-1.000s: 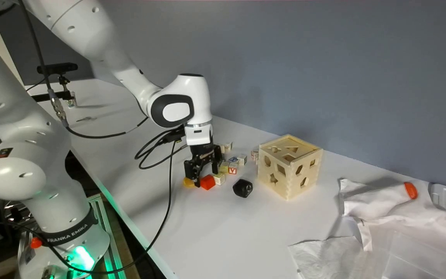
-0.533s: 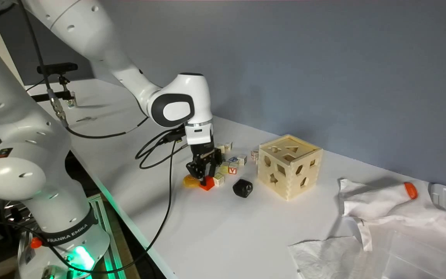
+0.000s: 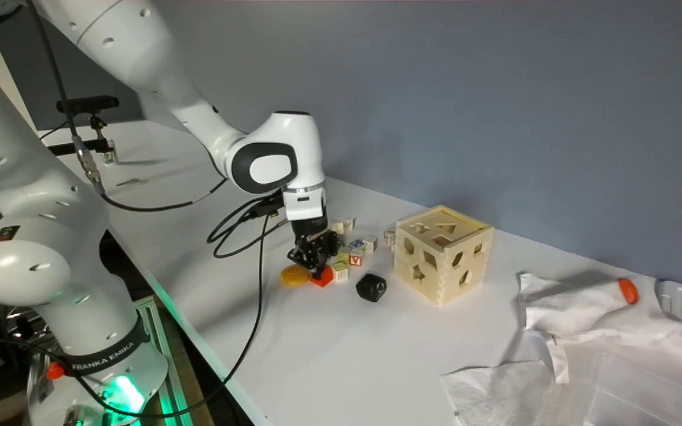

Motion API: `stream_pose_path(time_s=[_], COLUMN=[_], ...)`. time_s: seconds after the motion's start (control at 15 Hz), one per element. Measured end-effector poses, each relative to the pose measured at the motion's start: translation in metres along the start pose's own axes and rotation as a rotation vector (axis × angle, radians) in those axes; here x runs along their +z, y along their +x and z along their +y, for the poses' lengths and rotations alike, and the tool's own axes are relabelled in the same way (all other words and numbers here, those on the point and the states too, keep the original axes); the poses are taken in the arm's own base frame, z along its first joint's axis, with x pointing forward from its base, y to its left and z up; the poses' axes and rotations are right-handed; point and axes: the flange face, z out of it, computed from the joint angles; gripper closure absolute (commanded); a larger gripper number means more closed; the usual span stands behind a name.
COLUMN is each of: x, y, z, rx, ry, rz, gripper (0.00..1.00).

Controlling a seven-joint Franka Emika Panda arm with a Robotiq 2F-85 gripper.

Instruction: Put the orange block on the stack

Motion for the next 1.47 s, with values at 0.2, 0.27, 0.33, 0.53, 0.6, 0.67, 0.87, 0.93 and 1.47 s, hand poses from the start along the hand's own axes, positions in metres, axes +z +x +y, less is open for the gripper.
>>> stream_pose_path(time_s=[0.2,0.27,0.33,0.53,0.6,0.67,0.87,0.93,1.47], x=[-0.008,-0.012,-0.016,-0.027,-0.028,-0.028,-0.026,-0.025,-0.007], y=[-0.002,-0.003,-0.004,-0.007,-0.008,-0.008,-0.010,-0.010,-0.013], z=[-0.001,0.000,0.000,0.001,0.001,0.001,0.000,0.000,-0.009], rx=[-0.018,-0.025,-0.035,-0.062,-0.068,-0.072,-0.078,-0.082,-0.107], ry=[0.004,0.003,0.002,0.001,0.002,0.003,0.000,0.005,0.044], rz=[0.003,0.004,0.006,0.011,0.012,0.012,0.010,0.010,0.006], gripper=[0.96,0.87,0.70,0.51,0.45,0.37,0.17,0.10,0.00])
